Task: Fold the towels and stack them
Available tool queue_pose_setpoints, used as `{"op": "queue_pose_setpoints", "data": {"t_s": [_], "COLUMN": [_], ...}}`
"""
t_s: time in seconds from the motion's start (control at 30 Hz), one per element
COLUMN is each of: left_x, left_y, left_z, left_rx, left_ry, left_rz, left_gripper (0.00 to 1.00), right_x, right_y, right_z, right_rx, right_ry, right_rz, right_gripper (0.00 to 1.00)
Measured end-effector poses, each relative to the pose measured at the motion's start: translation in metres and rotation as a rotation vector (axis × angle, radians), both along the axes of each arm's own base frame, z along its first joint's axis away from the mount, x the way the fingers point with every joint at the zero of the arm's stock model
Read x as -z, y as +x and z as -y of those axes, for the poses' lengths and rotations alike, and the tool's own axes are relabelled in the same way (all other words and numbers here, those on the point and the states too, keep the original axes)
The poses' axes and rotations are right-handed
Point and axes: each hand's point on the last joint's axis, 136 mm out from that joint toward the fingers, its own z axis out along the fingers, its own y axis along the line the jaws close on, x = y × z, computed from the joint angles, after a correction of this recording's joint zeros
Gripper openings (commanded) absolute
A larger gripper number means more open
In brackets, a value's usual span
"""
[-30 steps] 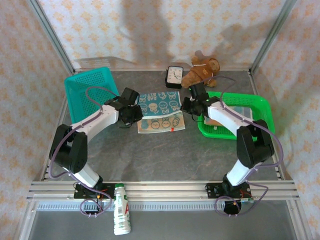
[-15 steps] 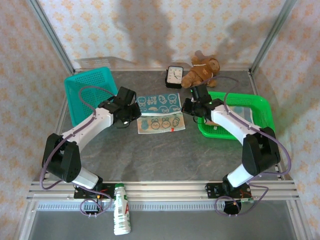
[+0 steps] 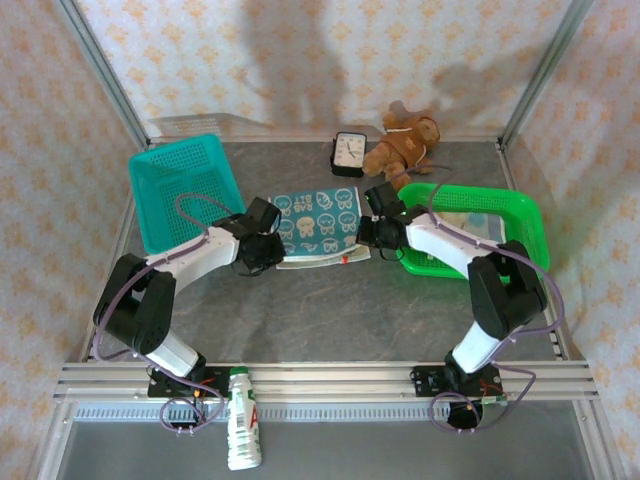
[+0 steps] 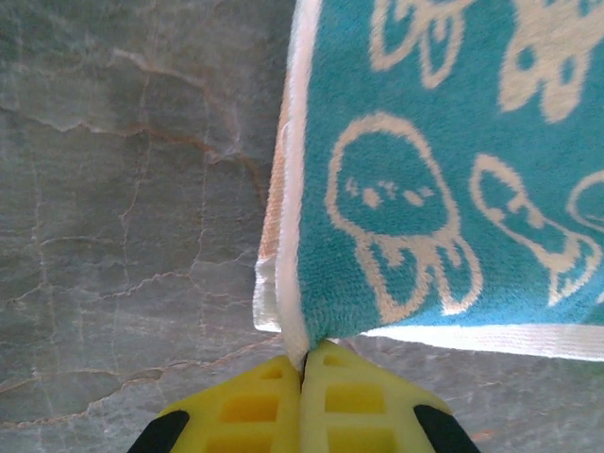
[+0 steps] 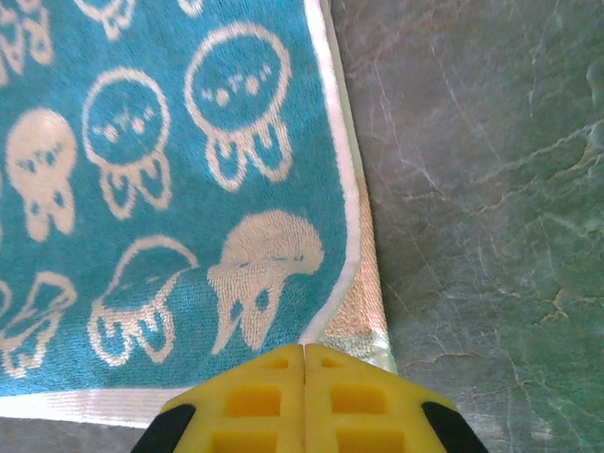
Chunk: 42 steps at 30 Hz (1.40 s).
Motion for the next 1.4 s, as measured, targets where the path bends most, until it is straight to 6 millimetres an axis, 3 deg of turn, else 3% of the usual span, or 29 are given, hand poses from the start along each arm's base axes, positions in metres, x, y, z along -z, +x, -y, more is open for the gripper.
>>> {"op": "queue_pose_setpoints", "data": {"t_s": [0.57,0.7,0.73,0.8,0.9,0.97,1.0,1.2,1.4], "left_x": [0.013,0.013,0.012,0.013,0.013,0.013,0.013,-0.002,-0.034], "left_y": [-0.007,-0.008,-0.008,-0.008,-0.009,-0.01,-0.012,-0.009,0.021], "left_z": [0.007,0.008,0.008,0.008,0.008,0.007,0.006,-0.002,0.007], "left_rx": [0.009,0.012,0.013,0.014,0.013,0.018,0.02,0.041,0.078], "left_ry": [-0.013,-0.014,-0.015,-0.014,-0.013,-0.006,0.001,0.058,0.07], "left_rz": [-0.036,-0.037,-0.037,-0.037,-0.038,-0.043,-0.047,-0.042,0.047], "left_gripper": [0.0,0.11,0.15,0.29,0.34,0.42,0.46,0.45,0.3], "right_x": [0.021,0.022,0.022,0.023,0.023,0.023,0.023,0.014,-0.007], "right_y": [-0.009,-0.011,-0.011,-0.011,-0.012,-0.012,-0.013,-0.011,0.011], "right_z": [0.007,0.005,0.005,0.005,0.006,0.006,0.006,0.001,-0.015], "right_rx": [-0.027,-0.032,-0.034,-0.035,-0.037,-0.039,-0.042,-0.058,-0.078], "right_ry": [-0.074,-0.076,-0.077,-0.079,-0.083,-0.086,-0.087,-0.089,-0.062], "right_rz": [-0.054,-0.056,-0.057,-0.059,-0.059,-0.061,-0.062,-0.057,0.002], "right_gripper": [0.0,0.0,0.02,0.18,0.37,0.41,0.41,0.35,0.16]}}
